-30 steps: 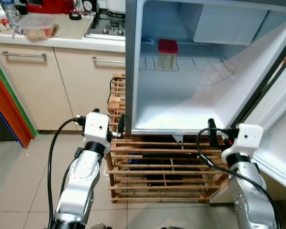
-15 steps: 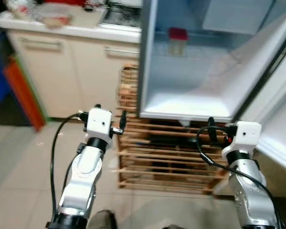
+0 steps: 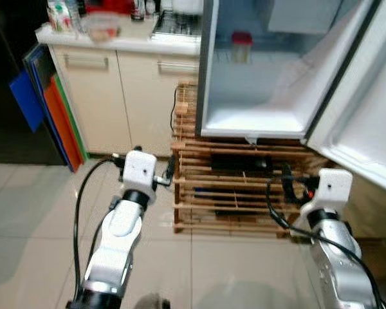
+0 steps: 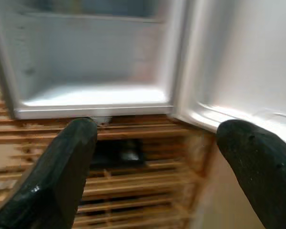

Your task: Restocking fridge

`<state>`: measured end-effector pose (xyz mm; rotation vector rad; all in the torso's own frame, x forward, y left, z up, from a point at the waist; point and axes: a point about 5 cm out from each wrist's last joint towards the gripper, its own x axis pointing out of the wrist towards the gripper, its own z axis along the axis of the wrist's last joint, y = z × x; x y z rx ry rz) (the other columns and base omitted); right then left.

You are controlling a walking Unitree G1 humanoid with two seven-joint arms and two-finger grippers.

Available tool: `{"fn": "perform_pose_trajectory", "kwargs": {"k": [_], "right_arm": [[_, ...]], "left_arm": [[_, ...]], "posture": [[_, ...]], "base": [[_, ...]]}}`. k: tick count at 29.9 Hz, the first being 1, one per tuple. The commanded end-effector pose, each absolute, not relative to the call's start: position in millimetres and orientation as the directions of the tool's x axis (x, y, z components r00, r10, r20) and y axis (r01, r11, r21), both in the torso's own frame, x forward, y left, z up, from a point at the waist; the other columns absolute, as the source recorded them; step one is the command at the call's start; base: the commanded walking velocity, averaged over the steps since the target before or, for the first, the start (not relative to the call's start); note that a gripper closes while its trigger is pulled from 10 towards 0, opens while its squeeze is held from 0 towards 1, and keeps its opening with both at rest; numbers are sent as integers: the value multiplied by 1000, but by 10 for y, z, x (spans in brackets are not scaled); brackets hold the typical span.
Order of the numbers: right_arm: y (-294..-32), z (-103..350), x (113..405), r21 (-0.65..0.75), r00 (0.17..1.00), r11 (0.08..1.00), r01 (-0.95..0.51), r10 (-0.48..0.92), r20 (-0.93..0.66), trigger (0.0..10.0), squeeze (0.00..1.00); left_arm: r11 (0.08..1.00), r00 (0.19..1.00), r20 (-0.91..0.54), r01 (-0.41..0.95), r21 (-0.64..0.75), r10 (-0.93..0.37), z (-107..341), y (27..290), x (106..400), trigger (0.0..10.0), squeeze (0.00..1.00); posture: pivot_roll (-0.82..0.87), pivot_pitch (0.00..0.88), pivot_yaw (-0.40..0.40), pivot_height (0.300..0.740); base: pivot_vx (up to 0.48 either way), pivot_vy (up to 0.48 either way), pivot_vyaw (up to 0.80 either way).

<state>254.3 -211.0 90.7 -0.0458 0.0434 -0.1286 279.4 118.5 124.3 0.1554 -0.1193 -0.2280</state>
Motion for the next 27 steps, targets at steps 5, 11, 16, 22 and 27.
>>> {"fn": "perform_pose_trajectory", "kwargs": {"k": [5,11,16,22,27], "right_arm": [[-2161,931,2527,-76,991,989,127,-129,-32,10000,0],[-2261,897,2398,-115,993,988,100,-107,-54,10000,0],[-2202,857,2415,-93,992,990,109,-115,-58,10000,0],[-2178,878,2451,-79,994,992,96,-100,-53,10000,0],[-2125,950,2528,-5,995,995,96,-96,-10,10000,0]], "left_arm": [[960,963,104,232,159,-250,1249,1141,2821,10000,0],[960,964,108,222,168,-242,1247,1151,2859,10000,0],[967,971,105,196,161,-215,1223,1169,2876,10000,0],[974,976,109,174,145,-190,1214,1256,2860,10000,0],[987,984,109,131,95,-141,1170,1335,2813,10000,0]], "posture": [[-27,0,-50,740],[-21,0,-54,740],[-20,0,-49,740],[-6,0,-62,740],[7,0,-65,740]], "base": [[149,-421,0],[289,-379,0],[308,-365,0],[306,-367,0],[335,-340,0]]}}
